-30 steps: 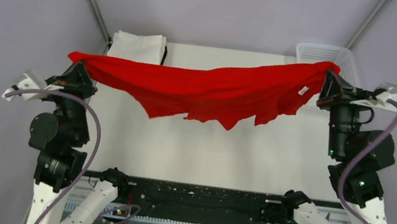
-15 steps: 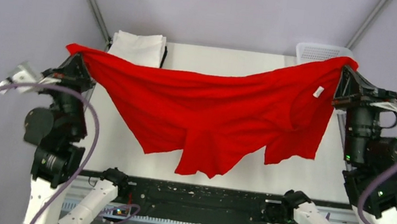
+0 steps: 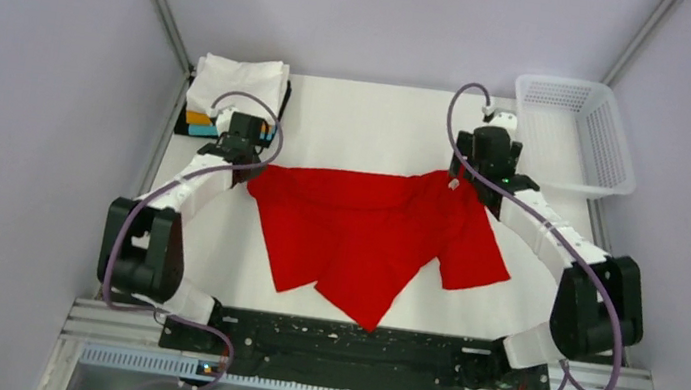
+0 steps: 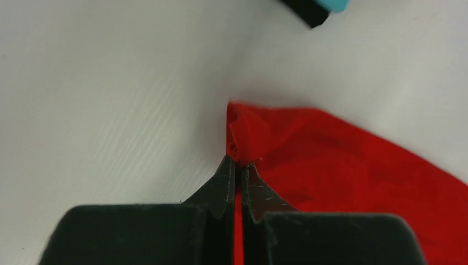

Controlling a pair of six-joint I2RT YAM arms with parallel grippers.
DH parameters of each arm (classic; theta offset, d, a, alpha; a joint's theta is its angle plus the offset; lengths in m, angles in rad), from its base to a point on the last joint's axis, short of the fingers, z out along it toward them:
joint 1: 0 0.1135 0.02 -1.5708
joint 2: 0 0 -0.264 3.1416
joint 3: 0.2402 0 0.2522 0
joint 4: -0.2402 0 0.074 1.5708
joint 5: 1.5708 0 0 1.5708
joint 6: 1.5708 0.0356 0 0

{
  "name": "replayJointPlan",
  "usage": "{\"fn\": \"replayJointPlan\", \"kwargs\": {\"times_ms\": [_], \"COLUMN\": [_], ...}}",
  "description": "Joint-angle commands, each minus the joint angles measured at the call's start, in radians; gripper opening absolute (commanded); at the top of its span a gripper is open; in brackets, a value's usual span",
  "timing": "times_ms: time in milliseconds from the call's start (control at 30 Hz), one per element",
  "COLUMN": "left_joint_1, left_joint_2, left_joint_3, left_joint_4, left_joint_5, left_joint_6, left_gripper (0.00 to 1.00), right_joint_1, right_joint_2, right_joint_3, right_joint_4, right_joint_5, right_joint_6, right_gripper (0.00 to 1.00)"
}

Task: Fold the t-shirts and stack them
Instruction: Flatten out the tshirt

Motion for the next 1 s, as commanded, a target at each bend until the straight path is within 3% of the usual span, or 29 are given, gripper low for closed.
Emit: {"fn": "replayJointPlan", "kwargs": {"times_ms": [0, 167, 300, 400, 667, 967], "left_joint_1": [0.026, 0.03, 0.044, 0.052, 0.056, 0.058], "left_joint_2": [0.105, 0.133, 0.131, 0.13, 0.149, 0.135], "left_joint_3": [0.092, 0.076, 0.057, 0.053, 0.056, 0.042], "left_joint_4": [-0.036, -0.013, -0.017, -0.019, 0.004, -0.015], "left_joint_5": [0.101, 0.108, 0.103, 0.119, 0.195, 0.184], "left_joint_6": [-0.063, -0.083, -0.089, -0.084, -0.075, -0.062], "left_gripper": [0.0, 0.0, 0.0, 0.0, 0.0, 0.0], "right_joint_1": [0.021, 0.139, 0.234, 0.383, 0.781, 0.888], "right_joint_2": [0.04, -0.03, -0.092, -0.111, -0.02, 0.169], "right_joint_3": [0.124, 0.094, 0.0, -0.056, -0.146, -0.144], "right_joint_4": [-0.03, -0.102, -0.206, -0.292, -0.302, -0.368], "right_joint_5": [-0.064, -0.165, -0.486, -0.607, -0.617, -0.494], "right_joint_6": [0.063, -0.03, -0.065, -0.117, -0.21, -0.242], "right_gripper": [0.95, 0.99, 0.98, 0.96, 0.92, 0.77]}}
